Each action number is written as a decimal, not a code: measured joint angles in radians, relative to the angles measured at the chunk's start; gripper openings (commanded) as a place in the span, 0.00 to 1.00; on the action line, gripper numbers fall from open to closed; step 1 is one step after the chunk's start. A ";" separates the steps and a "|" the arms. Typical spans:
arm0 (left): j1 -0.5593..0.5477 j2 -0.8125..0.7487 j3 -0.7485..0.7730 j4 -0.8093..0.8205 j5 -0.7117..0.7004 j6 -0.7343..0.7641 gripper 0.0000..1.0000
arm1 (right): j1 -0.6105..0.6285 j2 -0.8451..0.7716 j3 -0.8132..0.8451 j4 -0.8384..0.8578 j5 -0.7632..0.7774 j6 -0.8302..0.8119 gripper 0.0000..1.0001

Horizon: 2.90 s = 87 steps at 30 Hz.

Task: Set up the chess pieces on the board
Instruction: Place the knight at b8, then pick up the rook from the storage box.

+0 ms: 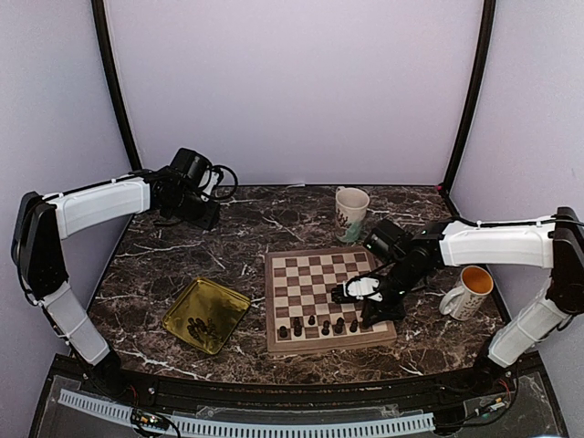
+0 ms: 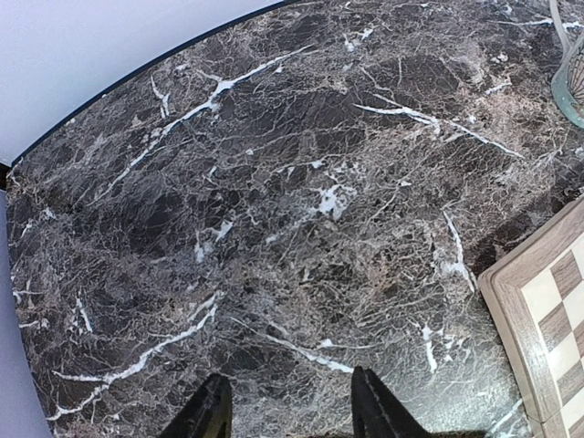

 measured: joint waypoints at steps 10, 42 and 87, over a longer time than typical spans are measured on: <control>0.000 0.003 0.000 0.000 0.003 0.000 0.46 | 0.003 0.010 -0.016 0.018 0.005 0.000 0.12; 0.000 0.045 0.099 -0.088 0.048 -0.098 0.44 | -0.199 -0.161 0.018 -0.018 -0.151 0.000 0.36; -0.164 -0.150 -0.402 -0.417 0.297 -0.430 0.22 | -0.299 -0.215 -0.076 0.149 -0.258 0.022 0.36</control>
